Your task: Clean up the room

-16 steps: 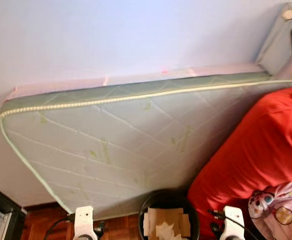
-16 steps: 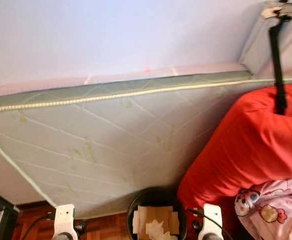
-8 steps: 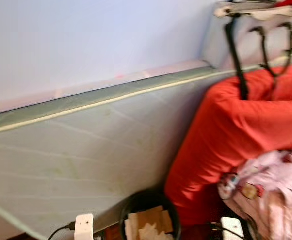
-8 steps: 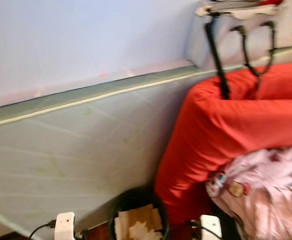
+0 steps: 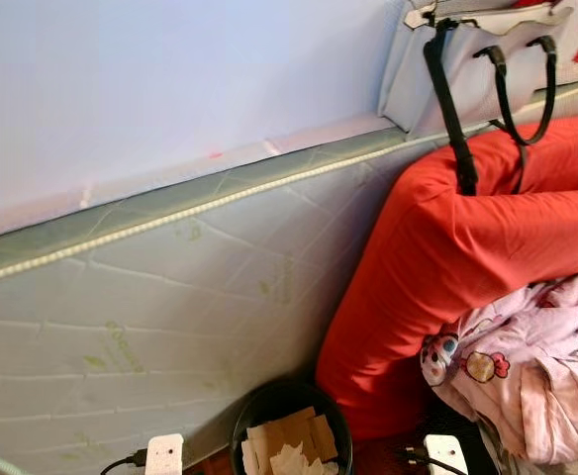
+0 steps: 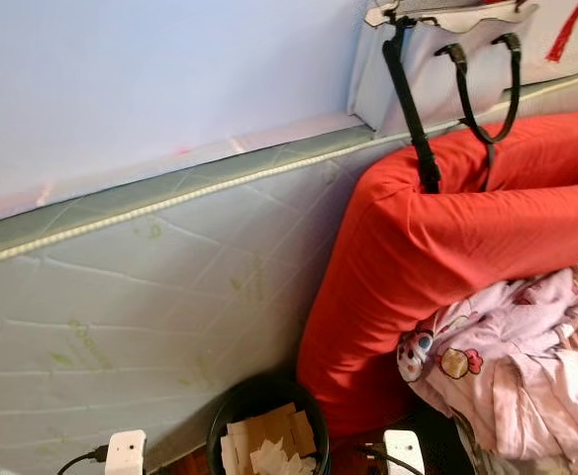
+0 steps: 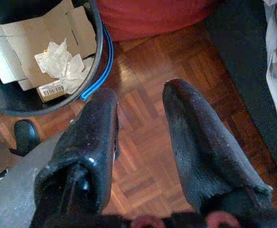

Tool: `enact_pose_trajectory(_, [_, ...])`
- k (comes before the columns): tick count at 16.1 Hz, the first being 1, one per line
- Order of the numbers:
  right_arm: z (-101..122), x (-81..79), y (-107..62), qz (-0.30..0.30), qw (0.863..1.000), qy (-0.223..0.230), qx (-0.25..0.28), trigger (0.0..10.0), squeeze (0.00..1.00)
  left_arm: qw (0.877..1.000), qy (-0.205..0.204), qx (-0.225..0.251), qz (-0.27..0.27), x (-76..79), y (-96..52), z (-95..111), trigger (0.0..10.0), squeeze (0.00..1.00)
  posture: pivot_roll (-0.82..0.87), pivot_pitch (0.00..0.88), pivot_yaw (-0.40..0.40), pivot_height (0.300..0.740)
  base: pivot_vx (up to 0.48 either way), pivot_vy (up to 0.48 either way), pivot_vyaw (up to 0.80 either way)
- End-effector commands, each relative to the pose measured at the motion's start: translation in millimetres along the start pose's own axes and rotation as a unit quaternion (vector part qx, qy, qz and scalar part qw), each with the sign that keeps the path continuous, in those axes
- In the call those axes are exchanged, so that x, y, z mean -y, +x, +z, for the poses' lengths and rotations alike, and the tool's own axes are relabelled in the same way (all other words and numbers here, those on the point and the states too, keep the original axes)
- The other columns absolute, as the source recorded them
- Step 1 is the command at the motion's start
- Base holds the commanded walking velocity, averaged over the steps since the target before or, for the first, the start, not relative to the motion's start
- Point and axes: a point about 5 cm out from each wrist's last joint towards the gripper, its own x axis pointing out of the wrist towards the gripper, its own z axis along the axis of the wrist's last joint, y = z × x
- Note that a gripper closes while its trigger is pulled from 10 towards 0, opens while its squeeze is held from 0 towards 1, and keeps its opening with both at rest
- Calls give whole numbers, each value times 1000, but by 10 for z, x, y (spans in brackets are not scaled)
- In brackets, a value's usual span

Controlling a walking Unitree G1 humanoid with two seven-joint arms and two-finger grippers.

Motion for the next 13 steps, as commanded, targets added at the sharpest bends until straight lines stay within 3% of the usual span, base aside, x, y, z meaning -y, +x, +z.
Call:
enact_pose_trajectory(1, [-23,-12,-1,1,1000,-5,-7,10000,0,1000,16,-1,1,-12,-3,-13,10000,0,39,0,-6,740,0,-244,-638])
enact_pose_trajectory(2, [-23,-15,0,2,1000,-5,-7,10000,0,1000,15,0,2,-15,-4,-10,10000,0,39,0,-9,740,0,-480,-631])
enact_pose_trajectory(9, [21,-10,7,1,1000,-3,-1,10000,0,1000,-5,-1,7,-41,-1,-4,10000,0,39,0,-18,740,0,0,-633])
enact_pose_trajectory(11, [24,-14,9,1,1000,-3,-2,10000,0,1000,8,3,8,-46,4,21,10000,0,40,0,-18,740,0,0,-634])
enact_pose_trajectory(13, [34,-24,12,2,1000,-3,-1,10000,0,1000,16,4,9,-46,7,31,10000,0,42,0,-15,740,0,-480,-634])
